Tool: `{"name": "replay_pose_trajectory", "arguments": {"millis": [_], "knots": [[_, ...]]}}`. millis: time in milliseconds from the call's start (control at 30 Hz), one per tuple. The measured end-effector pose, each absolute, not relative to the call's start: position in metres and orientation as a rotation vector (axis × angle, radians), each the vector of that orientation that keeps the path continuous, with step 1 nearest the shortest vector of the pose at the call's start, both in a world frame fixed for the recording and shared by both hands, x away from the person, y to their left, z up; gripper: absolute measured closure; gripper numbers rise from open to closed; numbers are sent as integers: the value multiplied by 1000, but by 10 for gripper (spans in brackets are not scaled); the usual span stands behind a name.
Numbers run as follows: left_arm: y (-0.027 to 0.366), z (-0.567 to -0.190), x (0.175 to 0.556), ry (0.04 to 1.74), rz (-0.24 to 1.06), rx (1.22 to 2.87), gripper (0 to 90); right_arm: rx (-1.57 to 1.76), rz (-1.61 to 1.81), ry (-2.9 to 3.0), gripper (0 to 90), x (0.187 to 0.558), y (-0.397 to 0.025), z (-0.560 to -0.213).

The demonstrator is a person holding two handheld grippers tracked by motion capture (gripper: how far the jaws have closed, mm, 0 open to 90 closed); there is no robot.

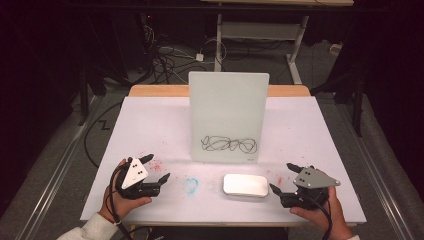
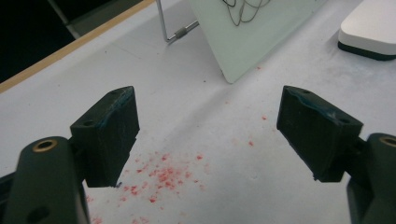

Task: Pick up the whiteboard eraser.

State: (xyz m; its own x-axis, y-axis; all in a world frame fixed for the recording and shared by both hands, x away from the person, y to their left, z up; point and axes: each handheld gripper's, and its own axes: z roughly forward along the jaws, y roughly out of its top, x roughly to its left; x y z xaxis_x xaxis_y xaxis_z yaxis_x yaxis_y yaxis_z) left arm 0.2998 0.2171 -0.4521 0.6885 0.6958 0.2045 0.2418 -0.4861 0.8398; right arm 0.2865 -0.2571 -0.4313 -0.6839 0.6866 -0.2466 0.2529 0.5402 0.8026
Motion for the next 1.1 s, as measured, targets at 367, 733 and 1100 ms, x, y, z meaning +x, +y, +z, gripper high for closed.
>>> {"name": "replay_pose_trajectory", "arguments": {"millis": [367,733,1100], "knots": [[212,-458,297,717,660,2103,214,708,1037,2349,196,303,-255,-426],[216,-464,289,735,664,2157,214,560,1032,2548,208,332,-222,-417],[218,-467,283,733,678,2195,214,369,859,2811,215,346,-173,-440]]}}
